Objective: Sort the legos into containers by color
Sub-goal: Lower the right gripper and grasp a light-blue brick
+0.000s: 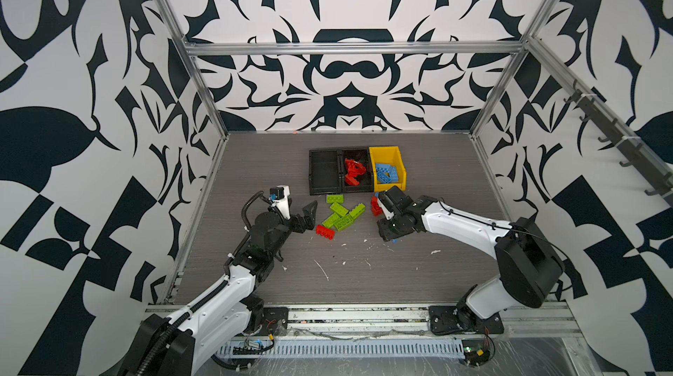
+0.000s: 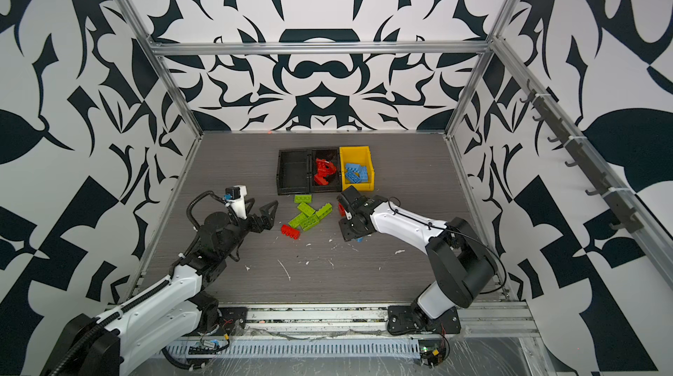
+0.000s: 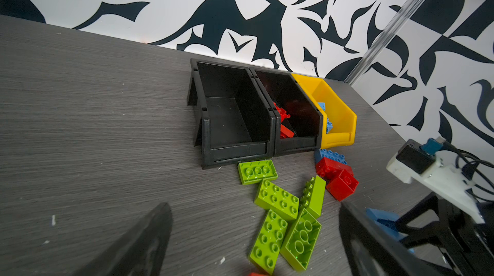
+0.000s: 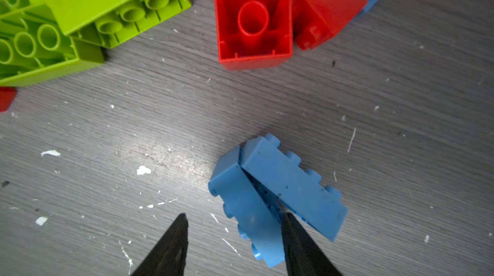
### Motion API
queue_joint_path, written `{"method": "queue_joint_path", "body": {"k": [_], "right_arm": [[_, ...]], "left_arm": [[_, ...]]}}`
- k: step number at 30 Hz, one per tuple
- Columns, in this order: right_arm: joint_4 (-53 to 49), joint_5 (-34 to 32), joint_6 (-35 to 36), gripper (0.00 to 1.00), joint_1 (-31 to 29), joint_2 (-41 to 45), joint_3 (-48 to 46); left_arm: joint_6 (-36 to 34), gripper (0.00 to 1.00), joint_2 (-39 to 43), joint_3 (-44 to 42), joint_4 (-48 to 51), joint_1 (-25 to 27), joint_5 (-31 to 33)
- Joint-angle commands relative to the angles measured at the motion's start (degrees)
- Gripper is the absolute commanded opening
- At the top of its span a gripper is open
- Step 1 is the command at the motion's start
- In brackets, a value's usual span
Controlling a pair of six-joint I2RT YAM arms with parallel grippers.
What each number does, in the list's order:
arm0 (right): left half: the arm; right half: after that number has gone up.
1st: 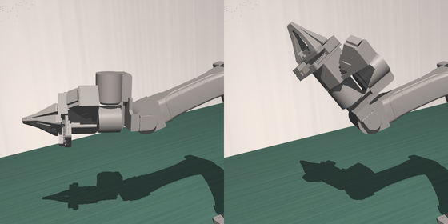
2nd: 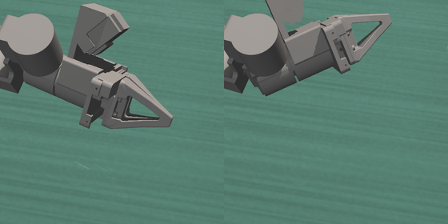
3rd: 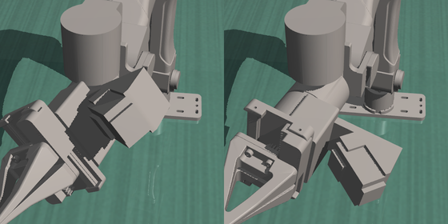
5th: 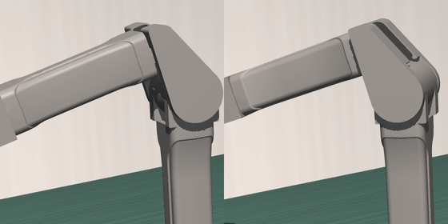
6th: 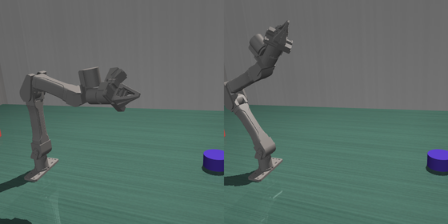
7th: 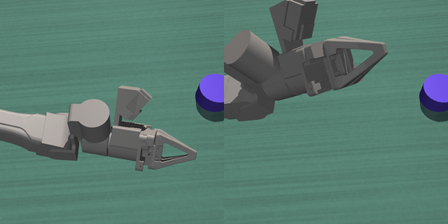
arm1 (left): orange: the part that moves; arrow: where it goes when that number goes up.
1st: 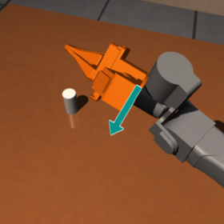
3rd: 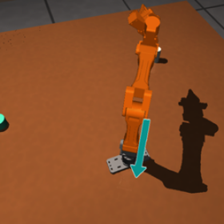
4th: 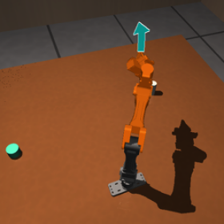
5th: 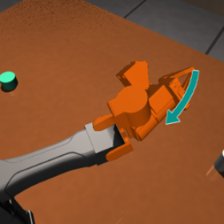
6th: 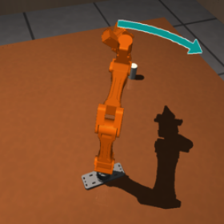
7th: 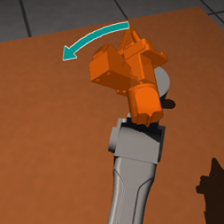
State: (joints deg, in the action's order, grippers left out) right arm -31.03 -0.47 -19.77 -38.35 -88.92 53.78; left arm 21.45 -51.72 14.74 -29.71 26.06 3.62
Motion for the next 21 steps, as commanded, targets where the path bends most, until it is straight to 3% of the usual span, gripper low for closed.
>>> {"method": "queue_joint_path", "body": {"k": [1,21], "right_arm": [[0.86,-0.53,0.11,0.58,-0.30,-0.16,0.04],[1.86,-4.93,0.48,0.48,-2.43,-4.03,0.53]], "left_arm": [[0.51,1.00,-0.09,-0.16,-0.99,0.21,0.15],[0.27,1.00,0.04,-0.26,-0.96,0.21,0.44]]}}
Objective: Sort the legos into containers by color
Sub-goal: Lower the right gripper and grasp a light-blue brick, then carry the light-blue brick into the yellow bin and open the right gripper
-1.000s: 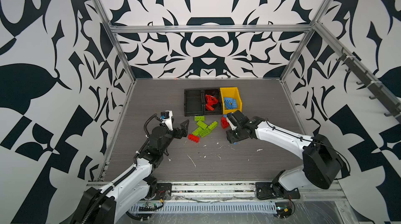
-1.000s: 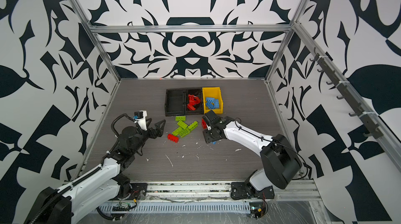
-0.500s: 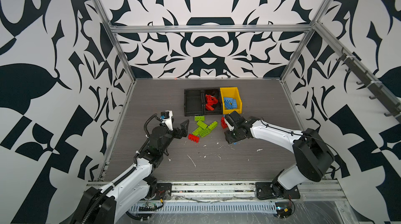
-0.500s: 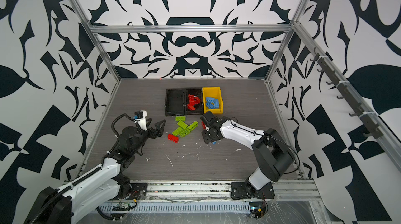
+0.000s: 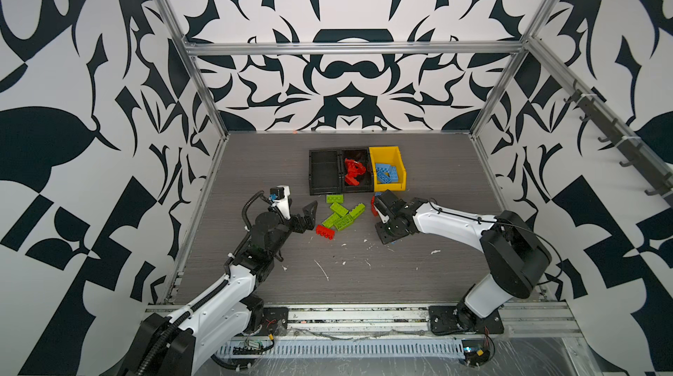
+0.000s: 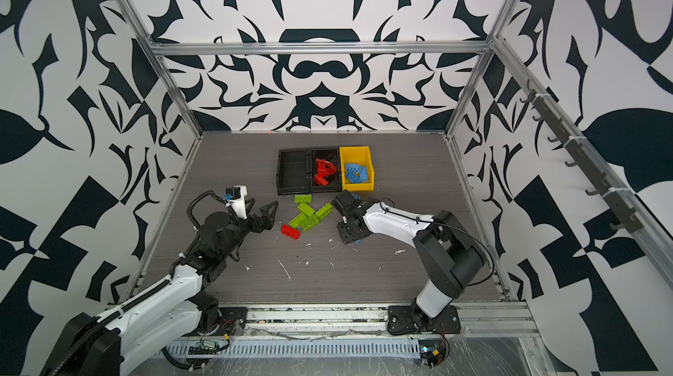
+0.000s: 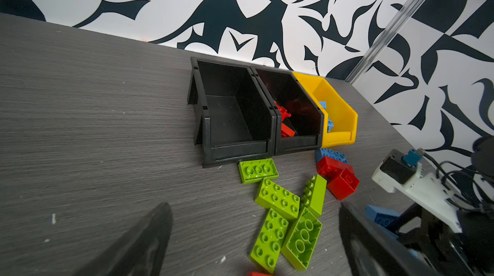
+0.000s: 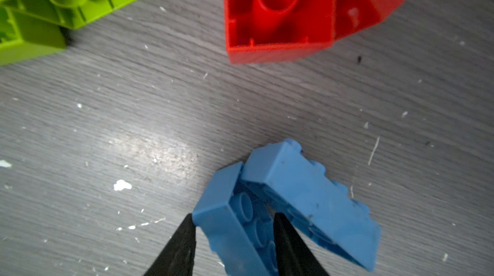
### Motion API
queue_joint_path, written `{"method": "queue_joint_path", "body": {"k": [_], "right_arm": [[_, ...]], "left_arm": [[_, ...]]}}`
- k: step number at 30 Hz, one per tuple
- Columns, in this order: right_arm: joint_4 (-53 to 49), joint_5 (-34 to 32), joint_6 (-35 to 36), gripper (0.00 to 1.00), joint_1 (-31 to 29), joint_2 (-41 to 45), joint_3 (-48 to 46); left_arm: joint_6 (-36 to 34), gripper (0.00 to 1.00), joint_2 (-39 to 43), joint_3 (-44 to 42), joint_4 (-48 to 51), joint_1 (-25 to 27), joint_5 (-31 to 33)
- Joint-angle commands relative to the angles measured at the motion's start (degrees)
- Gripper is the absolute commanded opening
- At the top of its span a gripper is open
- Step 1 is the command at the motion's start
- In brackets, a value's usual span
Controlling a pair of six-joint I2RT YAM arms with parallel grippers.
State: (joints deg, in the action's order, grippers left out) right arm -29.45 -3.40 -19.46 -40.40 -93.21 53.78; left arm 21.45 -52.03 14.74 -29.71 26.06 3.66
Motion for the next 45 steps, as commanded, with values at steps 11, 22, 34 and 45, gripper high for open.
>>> {"method": "queue_joint_path", "body": {"k": [11,22,34,45], "right_arm": [[2.07,-1.48,0.61,0.28,-1.61,0.81,-0.51],[5.91,3.25,-0.15,0.25,-1.61,5.29,-0.63],[6.51,7.56,4.23,0.26,1.83,6.50,5.83],[5.95,15.90,10.79,0.26,16.52,0.70,21.49]], "left_arm": [[0.17,1.00,0.26,-0.19,-0.87,0.21,0.38],[0.20,1.00,0.70,-0.19,-0.61,0.21,0.47],[-0.05,1.00,1.05,-0.25,-0.41,0.21,0.81],[-0.80,1.00,0.59,0.30,0.02,0.21,-0.77]]}}
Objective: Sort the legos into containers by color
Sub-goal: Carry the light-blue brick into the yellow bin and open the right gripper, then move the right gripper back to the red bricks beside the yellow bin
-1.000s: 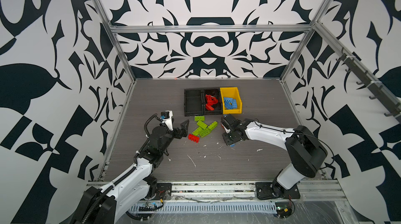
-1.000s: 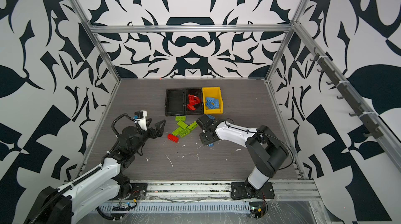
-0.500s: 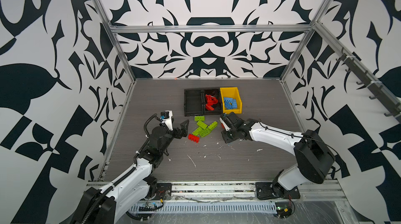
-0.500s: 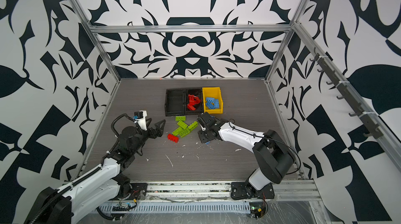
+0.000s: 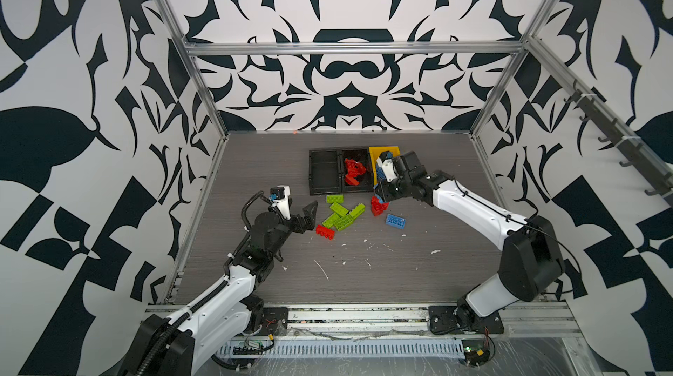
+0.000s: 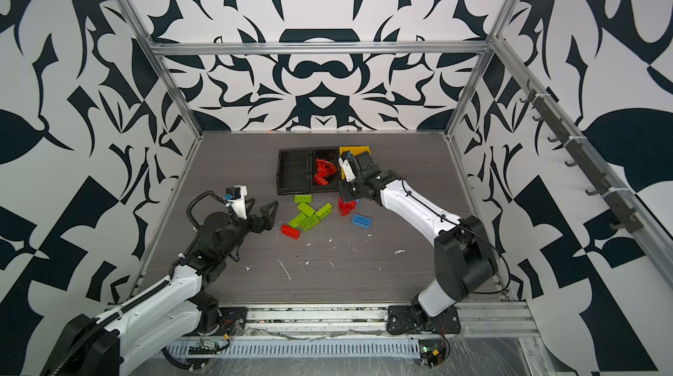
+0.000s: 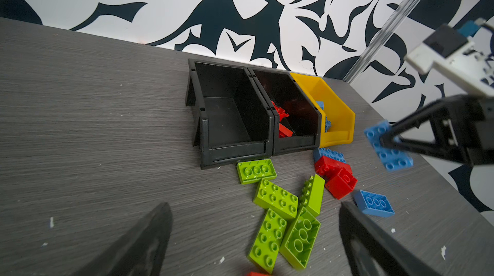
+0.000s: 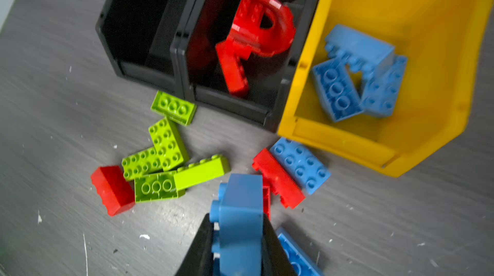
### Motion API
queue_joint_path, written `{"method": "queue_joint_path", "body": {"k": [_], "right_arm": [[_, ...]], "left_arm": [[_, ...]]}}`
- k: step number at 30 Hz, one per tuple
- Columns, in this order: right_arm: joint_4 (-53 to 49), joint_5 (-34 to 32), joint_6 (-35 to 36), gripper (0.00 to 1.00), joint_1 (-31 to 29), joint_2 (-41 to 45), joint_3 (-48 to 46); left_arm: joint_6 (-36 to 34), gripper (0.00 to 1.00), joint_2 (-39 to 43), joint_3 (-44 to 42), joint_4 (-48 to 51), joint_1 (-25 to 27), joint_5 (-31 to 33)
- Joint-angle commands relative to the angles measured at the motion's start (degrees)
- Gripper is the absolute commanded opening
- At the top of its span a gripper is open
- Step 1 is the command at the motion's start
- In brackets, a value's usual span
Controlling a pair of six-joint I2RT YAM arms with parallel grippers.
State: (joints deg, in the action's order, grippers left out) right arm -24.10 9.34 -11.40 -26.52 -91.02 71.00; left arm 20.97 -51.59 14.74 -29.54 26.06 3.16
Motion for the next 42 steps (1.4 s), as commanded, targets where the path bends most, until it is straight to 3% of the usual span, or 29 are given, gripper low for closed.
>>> {"method": "queue_joint_path", "body": {"k": [1,14,22,29,35,42], "right_arm": [[0.92,3.01,3.18,0.26,3.43,-2.17,5.50],[1.90,3.96,4.02,0.27,9.73,-17.67,21.50],[2.45,8.84,3.67,0.28,11.49,-25.96,28.13],[1.82,6.83,4.02,0.31,12.02,-27.61,29.01],[1.63,7.62,3.67,0.52,12.00,-27.01,29.07],[0.21,7.43,2.58,0.55,11.61,-19.66,25.37]], "left_arm": [[-0.32,1.00,0.09,0.29,-0.22,0.21,-0.38],[-0.40,1.00,0.18,0.31,-0.13,0.21,-0.17],[-0.44,1.00,-0.17,0.55,-0.27,0.16,-0.83],[-0.40,1.00,0.18,0.46,-0.09,0.21,-0.52],[-0.20,1.00,-0.34,0.59,-0.17,0.20,-0.91],[-0.27,1.00,-0.09,0.39,-0.25,0.21,-0.80]]}}
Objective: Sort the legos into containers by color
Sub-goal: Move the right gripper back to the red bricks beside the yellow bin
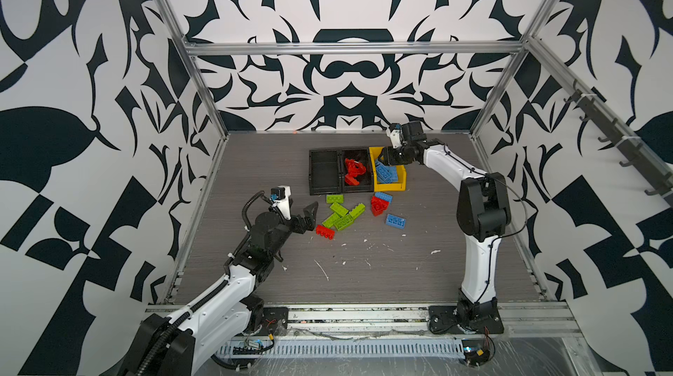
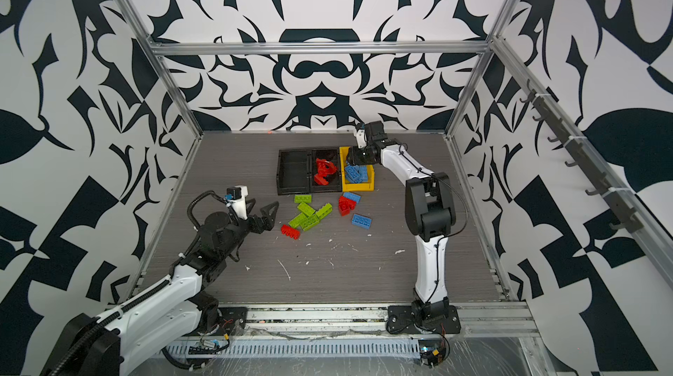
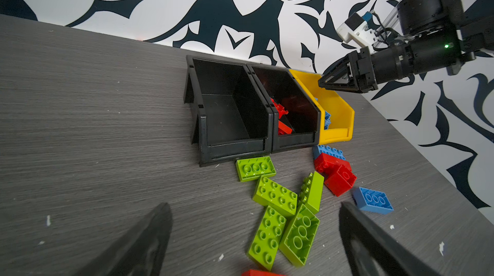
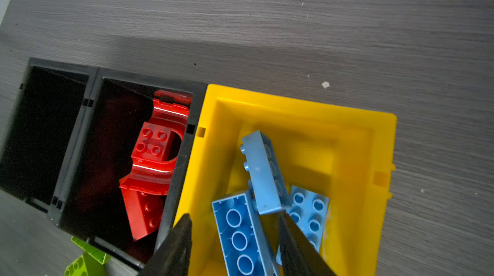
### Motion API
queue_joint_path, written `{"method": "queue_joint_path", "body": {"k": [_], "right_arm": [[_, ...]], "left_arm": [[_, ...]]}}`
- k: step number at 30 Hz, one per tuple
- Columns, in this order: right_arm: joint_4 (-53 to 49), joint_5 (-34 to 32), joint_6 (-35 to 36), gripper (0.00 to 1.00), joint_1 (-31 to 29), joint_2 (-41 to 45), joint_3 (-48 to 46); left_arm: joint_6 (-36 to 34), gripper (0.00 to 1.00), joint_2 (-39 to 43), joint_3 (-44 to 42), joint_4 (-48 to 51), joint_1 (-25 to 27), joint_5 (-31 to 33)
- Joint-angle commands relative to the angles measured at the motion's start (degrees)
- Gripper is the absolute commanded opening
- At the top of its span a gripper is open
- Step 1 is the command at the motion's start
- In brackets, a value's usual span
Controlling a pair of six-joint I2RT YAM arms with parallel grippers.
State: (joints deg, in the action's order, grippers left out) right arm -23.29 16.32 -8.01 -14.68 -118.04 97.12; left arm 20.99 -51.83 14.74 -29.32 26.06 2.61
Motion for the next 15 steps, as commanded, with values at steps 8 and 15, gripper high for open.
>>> {"method": "queue_joint_path", "body": {"k": [8,15], "right_arm": [[0.36,-9.83,-3.71,0.56,-6.57,23.33,-18.37],[0.48,-17.58,-6.46,0.59,-14.69,31.94,-30.55]], "left_arm": [[-0.19,1.00,0.03,0.53,-0.54,0.21,-0.06],[-0.05,1.00,-0.20,0.53,-0.64,0.21,-0.39]]}}
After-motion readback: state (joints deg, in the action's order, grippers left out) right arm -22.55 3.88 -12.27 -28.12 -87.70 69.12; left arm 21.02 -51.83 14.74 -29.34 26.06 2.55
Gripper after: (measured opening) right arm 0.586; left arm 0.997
